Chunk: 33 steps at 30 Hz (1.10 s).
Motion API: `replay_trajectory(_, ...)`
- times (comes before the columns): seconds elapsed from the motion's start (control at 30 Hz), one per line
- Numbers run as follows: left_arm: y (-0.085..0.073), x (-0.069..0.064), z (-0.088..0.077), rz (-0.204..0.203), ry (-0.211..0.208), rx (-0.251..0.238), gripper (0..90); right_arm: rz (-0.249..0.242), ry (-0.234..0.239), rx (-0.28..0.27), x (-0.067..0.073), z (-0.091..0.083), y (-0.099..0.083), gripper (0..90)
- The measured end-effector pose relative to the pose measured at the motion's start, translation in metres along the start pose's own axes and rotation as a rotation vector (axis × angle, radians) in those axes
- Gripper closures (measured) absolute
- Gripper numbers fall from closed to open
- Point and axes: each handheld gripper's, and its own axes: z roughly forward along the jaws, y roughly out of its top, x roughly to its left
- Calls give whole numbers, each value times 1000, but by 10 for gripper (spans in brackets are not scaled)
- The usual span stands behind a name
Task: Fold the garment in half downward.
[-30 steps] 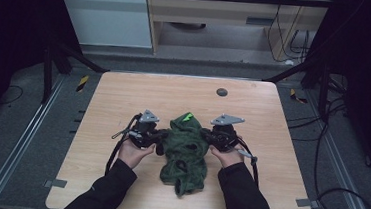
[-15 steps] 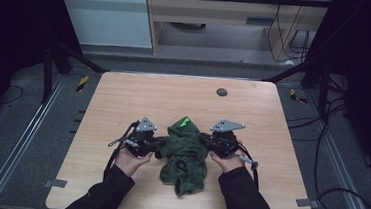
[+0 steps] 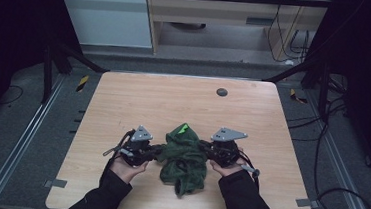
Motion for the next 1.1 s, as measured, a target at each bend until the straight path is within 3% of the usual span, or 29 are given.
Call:
replay_trajectory(0.67, -21, -14, -7, 18, -35, 33, 851, -32, 39, 15, 17, -11, -21, 846)
replay_trajectory(1.1, -31, -24, -9, 24, -61, 50, 851, -13, 69, 38, 25, -18, -39, 840)
